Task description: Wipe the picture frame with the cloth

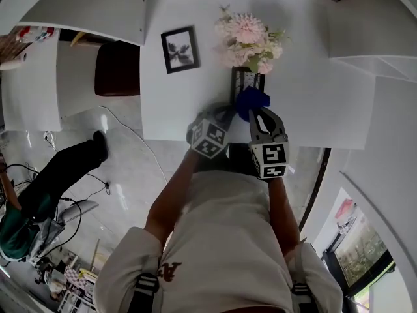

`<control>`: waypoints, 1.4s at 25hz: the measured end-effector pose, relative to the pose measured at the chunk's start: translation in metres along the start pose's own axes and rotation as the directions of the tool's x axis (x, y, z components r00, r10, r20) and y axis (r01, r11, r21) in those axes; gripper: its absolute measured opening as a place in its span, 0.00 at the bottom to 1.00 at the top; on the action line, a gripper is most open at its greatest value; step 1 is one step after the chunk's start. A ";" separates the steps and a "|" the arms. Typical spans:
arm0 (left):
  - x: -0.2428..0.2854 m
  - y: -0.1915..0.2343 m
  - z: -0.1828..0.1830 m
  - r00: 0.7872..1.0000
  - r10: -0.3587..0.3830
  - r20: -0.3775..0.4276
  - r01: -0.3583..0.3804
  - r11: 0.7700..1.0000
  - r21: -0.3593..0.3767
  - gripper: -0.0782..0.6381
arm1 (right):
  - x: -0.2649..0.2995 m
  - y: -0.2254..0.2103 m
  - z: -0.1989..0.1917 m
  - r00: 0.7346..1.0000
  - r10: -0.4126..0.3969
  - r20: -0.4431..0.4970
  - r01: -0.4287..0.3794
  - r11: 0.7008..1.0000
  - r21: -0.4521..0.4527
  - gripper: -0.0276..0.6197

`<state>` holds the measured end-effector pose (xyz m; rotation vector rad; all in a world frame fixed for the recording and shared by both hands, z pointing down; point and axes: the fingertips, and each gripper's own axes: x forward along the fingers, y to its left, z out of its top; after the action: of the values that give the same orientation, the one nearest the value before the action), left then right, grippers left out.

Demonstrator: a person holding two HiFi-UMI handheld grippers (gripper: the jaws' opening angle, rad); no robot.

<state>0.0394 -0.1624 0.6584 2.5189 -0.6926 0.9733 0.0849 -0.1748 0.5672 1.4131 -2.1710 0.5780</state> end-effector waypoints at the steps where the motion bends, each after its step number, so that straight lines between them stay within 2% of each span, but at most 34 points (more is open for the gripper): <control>1: 0.000 0.000 0.000 1.000 -0.001 -0.001 0.001 1.000 -0.002 0.10 | 0.004 0.002 0.000 1.000 0.008 0.000 -0.008 1.000 -0.005 0.08; 21: -0.002 -0.001 0.001 1.000 0.008 -0.003 -0.008 1.000 -0.026 0.10 | 0.056 0.030 -0.027 0.986 0.130 -0.107 -0.137 0.988 -0.065 0.08; 27: -0.002 -0.001 0.001 1.000 0.010 0.000 -0.010 0.999 -0.037 0.10 | 0.064 0.028 -0.034 0.985 0.123 -0.125 -0.132 0.989 -0.073 0.08; 35: -0.002 0.000 -0.001 1.000 0.021 -0.005 -0.022 0.999 -0.049 0.10 | 0.065 0.017 -0.046 0.984 0.060 -0.170 -0.095 0.975 -0.202 0.08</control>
<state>0.0380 -0.1614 0.6577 2.4712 -0.7348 0.9566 0.0539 -0.1885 0.6416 1.1341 -2.0949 0.4596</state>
